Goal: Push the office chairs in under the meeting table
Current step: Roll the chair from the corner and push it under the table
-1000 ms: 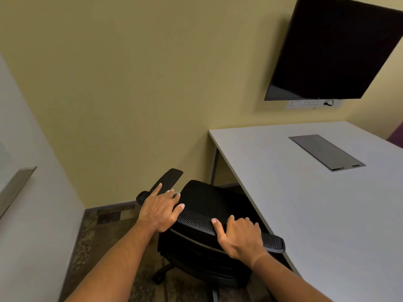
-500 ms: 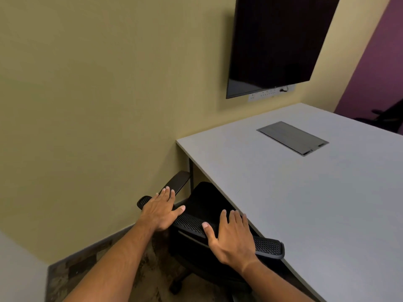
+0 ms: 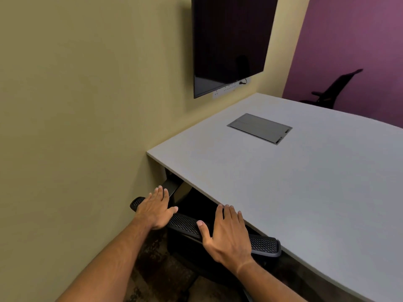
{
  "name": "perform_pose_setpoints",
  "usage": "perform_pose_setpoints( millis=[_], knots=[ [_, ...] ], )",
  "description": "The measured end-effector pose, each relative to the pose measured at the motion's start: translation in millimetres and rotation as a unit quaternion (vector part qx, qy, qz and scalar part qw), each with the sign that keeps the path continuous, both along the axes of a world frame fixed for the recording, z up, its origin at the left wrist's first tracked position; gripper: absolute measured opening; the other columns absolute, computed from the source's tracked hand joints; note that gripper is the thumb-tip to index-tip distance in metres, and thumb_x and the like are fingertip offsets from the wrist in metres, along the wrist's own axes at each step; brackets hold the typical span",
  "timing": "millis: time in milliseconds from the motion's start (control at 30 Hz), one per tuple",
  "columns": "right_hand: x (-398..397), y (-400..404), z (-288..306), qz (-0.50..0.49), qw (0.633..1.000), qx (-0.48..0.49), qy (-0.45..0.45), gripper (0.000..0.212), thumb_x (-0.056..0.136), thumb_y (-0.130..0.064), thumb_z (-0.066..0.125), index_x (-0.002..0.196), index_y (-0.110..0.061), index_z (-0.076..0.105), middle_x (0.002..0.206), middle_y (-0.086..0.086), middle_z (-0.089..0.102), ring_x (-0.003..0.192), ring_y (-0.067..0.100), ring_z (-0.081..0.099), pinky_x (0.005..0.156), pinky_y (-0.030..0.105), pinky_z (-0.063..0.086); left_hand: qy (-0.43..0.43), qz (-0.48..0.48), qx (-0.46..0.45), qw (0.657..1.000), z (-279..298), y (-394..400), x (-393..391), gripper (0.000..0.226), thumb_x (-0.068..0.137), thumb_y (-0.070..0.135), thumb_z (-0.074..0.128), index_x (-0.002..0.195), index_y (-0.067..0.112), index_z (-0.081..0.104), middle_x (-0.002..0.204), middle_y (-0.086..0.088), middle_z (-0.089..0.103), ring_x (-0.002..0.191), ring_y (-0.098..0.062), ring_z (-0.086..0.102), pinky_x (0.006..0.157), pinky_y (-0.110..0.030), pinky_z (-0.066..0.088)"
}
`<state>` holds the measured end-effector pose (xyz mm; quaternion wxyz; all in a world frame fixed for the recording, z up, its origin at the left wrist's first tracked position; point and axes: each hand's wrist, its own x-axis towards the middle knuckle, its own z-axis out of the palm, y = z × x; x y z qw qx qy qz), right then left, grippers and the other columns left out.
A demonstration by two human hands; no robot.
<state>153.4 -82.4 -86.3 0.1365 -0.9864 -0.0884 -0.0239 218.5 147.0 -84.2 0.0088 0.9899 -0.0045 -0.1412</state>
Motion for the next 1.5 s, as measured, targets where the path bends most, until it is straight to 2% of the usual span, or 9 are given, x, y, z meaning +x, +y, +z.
perform_pose_setpoints(
  millis=[200,400,567,867,1200,1500],
  knots=[
    [15,39,1,-0.039,0.999,-0.002,-0.019,0.094,0.087,-0.075,0.007,0.149,-0.007,0.024,0.154,0.018,0.031,0.146,0.029,0.022,0.122,0.045,0.010,0.008,-0.071,0.003,0.997,-3,36,44,0.076,0.099,0.052,0.019,0.152,0.002,-0.004,0.160,-0.019,-0.010,0.149,-0.026,-0.006,0.120,-0.037,0.001],
    [13,45,3,-0.097,0.994,-0.050,-0.017,0.093,0.089,-0.072,0.005,0.148,-0.005,0.029,0.152,0.020,0.035,0.145,0.031,0.024,0.121,0.049,0.009,-0.005,-0.124,-0.002,0.992,-5,57,66,0.079,0.098,0.057,0.016,0.152,0.003,0.000,0.161,-0.019,-0.005,0.150,-0.025,-0.002,0.121,-0.039,0.004],
    [10,46,5,-0.141,0.988,-0.061,-0.004,0.095,0.087,-0.074,0.006,0.147,-0.004,0.030,0.152,0.023,0.035,0.144,0.032,0.025,0.121,0.050,0.008,-0.009,-0.141,0.000,0.990,-5,63,72,0.078,0.098,0.057,0.016,0.152,0.003,0.001,0.161,-0.019,-0.004,0.150,-0.026,0.000,0.121,-0.039,0.004],
    [22,53,6,-0.139,0.988,-0.064,-0.015,0.095,0.087,-0.074,0.012,0.147,-0.002,0.030,0.152,0.023,0.034,0.144,0.033,0.025,0.121,0.051,0.010,-0.035,-0.144,-0.009,0.989,-10,69,84,0.077,0.098,0.056,0.019,0.153,0.005,0.004,0.161,-0.017,0.000,0.150,-0.024,0.002,0.120,-0.038,0.004],
    [50,82,1,-0.170,0.982,-0.077,-0.020,0.097,0.084,-0.077,0.014,0.148,-0.005,0.029,0.154,0.020,0.033,0.145,0.030,0.023,0.121,0.052,0.010,-0.004,-0.171,-0.017,0.985,-13,89,125,0.073,0.098,0.057,0.020,0.155,0.016,0.002,0.160,-0.021,-0.005,0.149,-0.030,-0.002,0.120,-0.042,0.008],
    [83,110,1,-0.215,0.971,-0.101,-0.013,0.098,0.084,-0.078,0.012,0.149,-0.006,0.026,0.155,0.017,0.030,0.147,0.028,0.020,0.121,0.051,0.007,0.013,-0.215,-0.006,0.977,-12,105,172,0.072,0.098,0.057,0.015,0.154,0.016,-0.004,0.159,-0.023,-0.009,0.149,-0.031,-0.005,0.121,-0.043,0.007]
  ],
)
